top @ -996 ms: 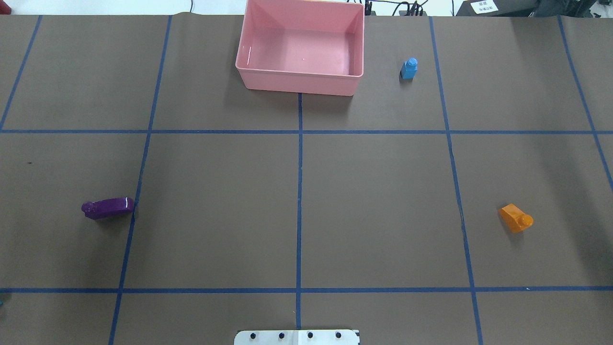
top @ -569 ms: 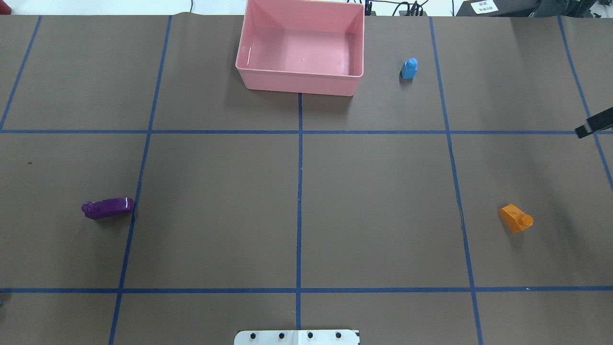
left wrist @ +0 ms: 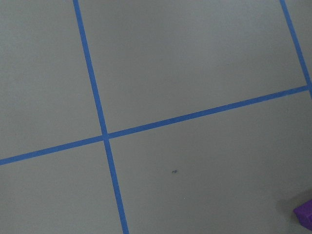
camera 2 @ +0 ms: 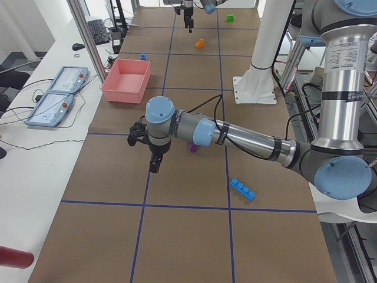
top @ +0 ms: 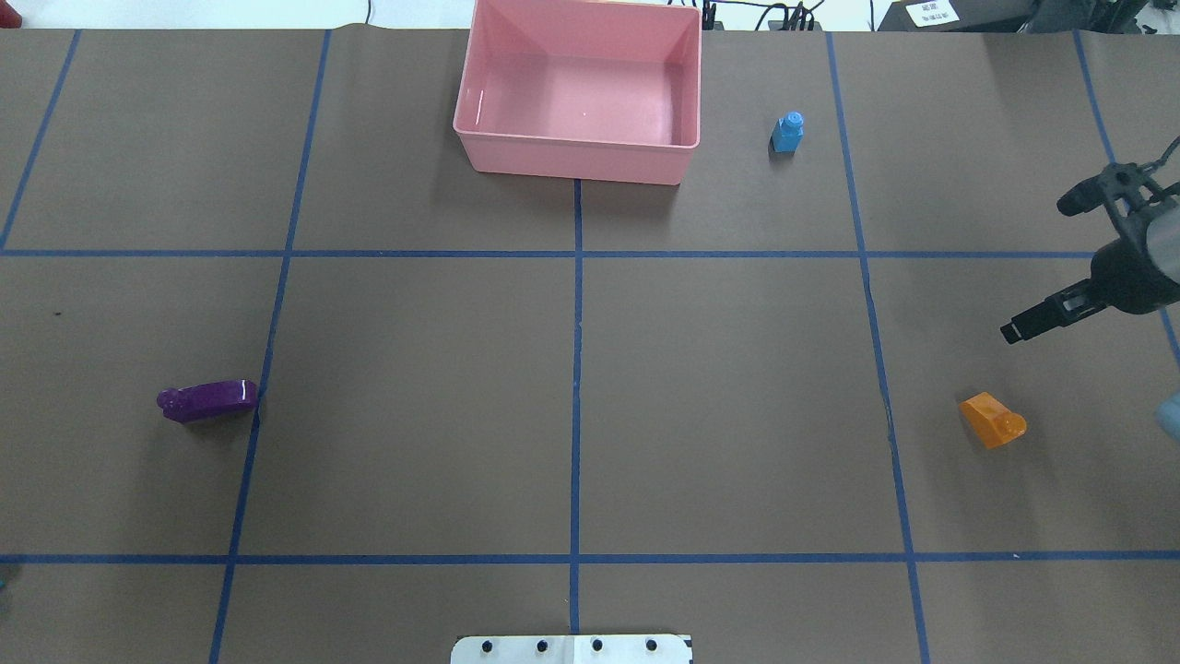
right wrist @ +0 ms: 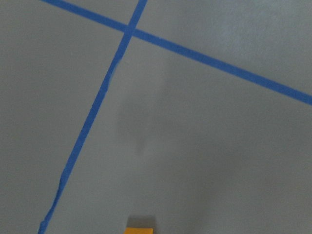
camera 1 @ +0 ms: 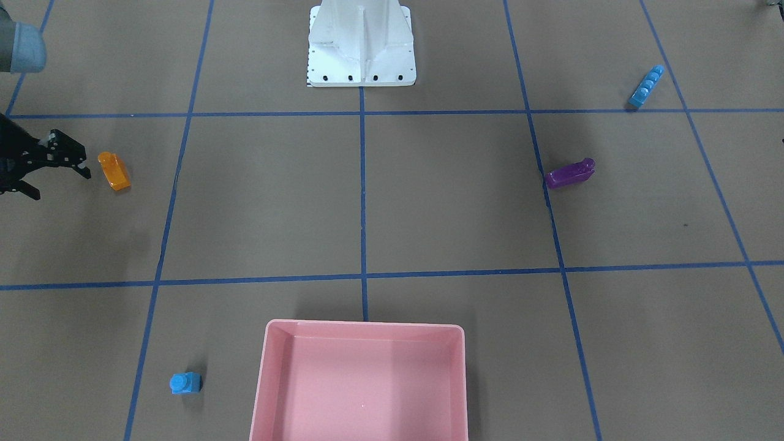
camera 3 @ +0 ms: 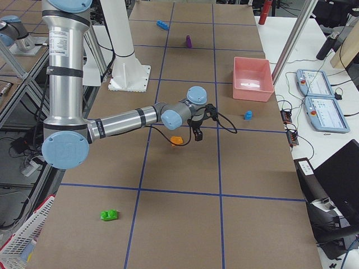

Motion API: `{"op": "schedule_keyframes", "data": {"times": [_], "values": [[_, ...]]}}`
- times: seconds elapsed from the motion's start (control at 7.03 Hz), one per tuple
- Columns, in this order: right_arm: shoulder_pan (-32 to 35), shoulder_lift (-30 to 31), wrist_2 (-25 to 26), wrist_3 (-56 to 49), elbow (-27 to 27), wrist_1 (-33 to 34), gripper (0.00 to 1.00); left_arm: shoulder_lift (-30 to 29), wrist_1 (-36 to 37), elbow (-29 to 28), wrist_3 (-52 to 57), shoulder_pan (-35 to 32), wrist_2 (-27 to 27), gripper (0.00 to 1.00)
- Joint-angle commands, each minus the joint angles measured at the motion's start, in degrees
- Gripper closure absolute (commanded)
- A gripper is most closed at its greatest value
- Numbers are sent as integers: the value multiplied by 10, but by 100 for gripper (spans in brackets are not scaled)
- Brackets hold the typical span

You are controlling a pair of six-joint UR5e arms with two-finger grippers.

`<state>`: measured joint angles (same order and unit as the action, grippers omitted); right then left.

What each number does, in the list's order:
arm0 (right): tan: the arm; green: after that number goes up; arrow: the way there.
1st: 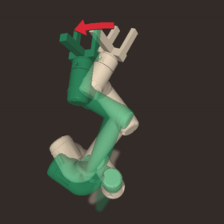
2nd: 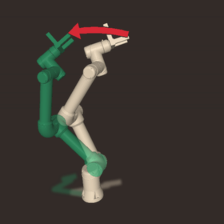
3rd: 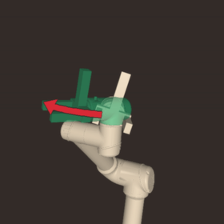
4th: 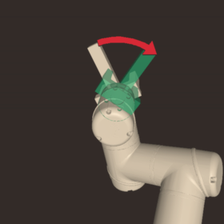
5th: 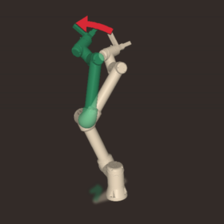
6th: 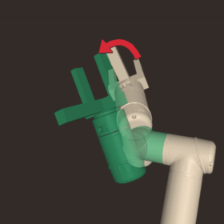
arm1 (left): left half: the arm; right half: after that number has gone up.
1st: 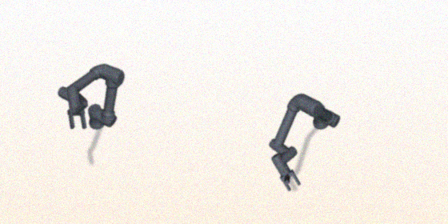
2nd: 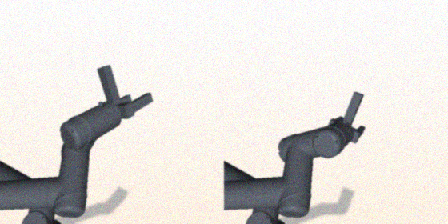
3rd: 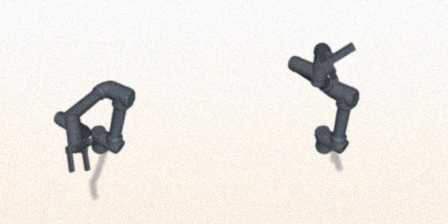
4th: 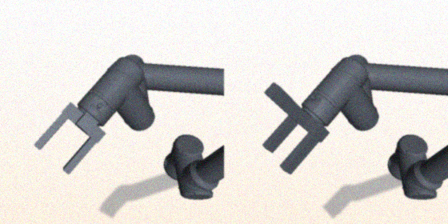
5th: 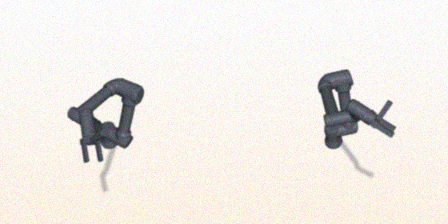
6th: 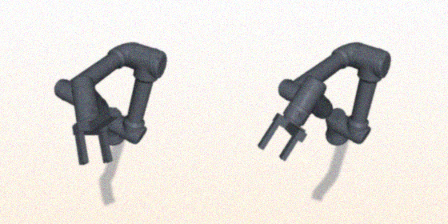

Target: Put all blocks into box

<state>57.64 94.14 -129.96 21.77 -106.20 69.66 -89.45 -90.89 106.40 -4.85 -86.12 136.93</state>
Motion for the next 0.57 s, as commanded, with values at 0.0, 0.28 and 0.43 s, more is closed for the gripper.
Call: {"op": "schedule_keyframes", "data": {"times": [0.0,0.28,0.43], "values": [[-39,24,9,5,-15,-1,0,-3,-2,0,-15,2,1,0],[-97,26,20,41,-12,1,0,-2,-2,2,-15,2,2,0],[-119,27,45,47,-11,5,0,-2,-2,2,-15,2,2,0]]}}
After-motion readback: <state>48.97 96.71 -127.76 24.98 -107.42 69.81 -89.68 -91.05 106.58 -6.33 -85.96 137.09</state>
